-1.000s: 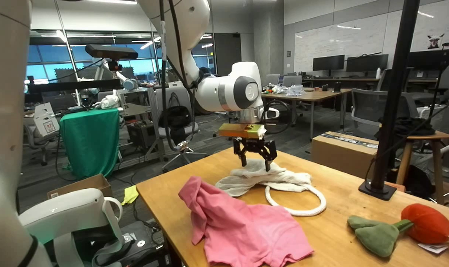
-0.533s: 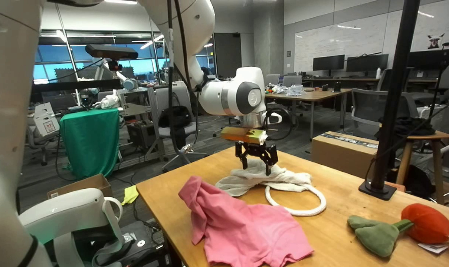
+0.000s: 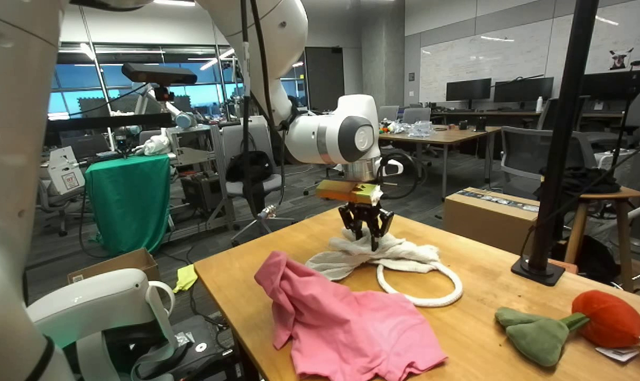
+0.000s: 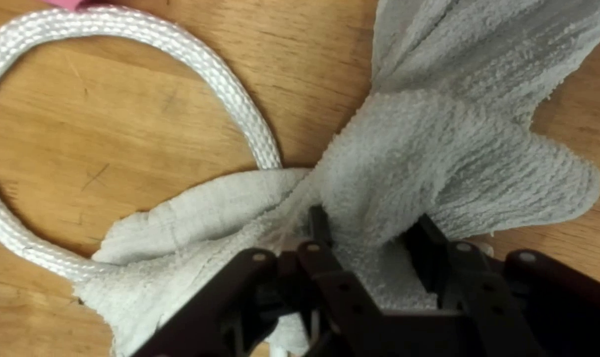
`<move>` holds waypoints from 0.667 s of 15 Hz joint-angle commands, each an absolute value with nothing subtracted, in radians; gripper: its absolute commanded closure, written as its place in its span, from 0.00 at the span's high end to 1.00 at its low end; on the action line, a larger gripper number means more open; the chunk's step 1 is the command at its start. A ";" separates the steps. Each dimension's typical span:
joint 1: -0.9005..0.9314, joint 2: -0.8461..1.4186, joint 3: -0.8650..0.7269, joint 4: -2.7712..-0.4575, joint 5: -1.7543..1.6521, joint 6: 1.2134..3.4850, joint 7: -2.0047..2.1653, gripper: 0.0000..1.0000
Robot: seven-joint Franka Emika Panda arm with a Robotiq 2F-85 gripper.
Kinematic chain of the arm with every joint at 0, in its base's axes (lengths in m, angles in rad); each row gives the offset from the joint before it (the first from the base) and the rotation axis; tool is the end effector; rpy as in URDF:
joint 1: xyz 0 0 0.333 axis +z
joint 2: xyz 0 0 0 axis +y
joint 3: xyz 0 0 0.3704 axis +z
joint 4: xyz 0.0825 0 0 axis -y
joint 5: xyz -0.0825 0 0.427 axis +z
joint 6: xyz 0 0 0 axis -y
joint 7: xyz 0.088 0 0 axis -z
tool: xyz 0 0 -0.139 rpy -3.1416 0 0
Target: Move the peach shirt and then the radish to the right, move the pink shirt forwards, move the towel to the front left side of the table
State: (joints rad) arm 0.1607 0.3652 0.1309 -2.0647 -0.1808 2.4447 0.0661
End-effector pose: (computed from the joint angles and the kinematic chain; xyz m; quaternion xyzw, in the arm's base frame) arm 0.6157 0.1793 0.2443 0.9837 0.1760 0.0164 0.0330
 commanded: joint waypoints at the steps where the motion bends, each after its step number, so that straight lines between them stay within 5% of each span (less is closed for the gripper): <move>1: 0.174 0.366 0.124 -2.042 -0.169 2.434 0.058 0.11; 4: 0.173 0.349 0.131 -2.043 -0.164 2.422 0.043 0.01; 10: 0.204 0.279 0.129 -2.035 -0.213 2.371 0.051 0.04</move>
State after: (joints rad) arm 0.1783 0.3369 0.1340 -2.0454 -0.1884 2.4237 0.0571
